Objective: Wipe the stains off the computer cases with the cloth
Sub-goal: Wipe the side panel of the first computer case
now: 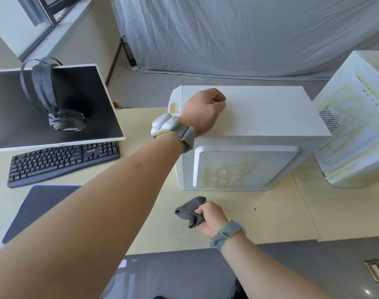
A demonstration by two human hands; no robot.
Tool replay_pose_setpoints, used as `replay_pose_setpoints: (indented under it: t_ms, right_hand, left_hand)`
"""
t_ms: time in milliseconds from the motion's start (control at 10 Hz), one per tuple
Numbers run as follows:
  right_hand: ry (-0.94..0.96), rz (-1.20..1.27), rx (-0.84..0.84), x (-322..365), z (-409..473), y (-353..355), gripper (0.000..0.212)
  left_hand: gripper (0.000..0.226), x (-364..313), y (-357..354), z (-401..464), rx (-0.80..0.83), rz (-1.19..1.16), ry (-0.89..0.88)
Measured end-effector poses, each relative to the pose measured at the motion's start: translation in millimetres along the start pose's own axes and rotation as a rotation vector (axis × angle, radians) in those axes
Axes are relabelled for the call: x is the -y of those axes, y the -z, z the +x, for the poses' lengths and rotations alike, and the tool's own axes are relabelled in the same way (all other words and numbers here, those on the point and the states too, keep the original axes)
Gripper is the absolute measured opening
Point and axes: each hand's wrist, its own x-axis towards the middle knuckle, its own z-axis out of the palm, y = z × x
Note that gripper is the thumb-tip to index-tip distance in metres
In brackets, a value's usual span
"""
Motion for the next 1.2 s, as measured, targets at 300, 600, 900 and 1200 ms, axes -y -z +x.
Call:
replay_pose_setpoints:
  t_ms: [300, 600, 900, 1200]
  right_hand:
    - [0.137, 0.174, -0.046, -8.6, 65.1, -43.9, 0.048]
    - [0.086, 0.263, 0.06, -7.1, 77.8, -35.9, 0.013]
    - [0.223, 0.181, -0.182, 15.2, 60.4, 11.6, 0.024]
    - [0.043, 0.39, 0.1, -0.3, 48.2, -39.6, 0.016]
  left_hand:
    - [0.024, 6.1, -3.0, 4.6, -0.003, -0.027, -0.03]
    - [0.033, 2.4, -5.8, 2.2, 0.02, -0.004, -0.043]
    - [0.035, 2.7, -5.3, 3.6, -0.001, -0.09, 0.002]
    - [0.026, 2.3, -4.6, 2.1, 0.023, -0.013, -0.013]
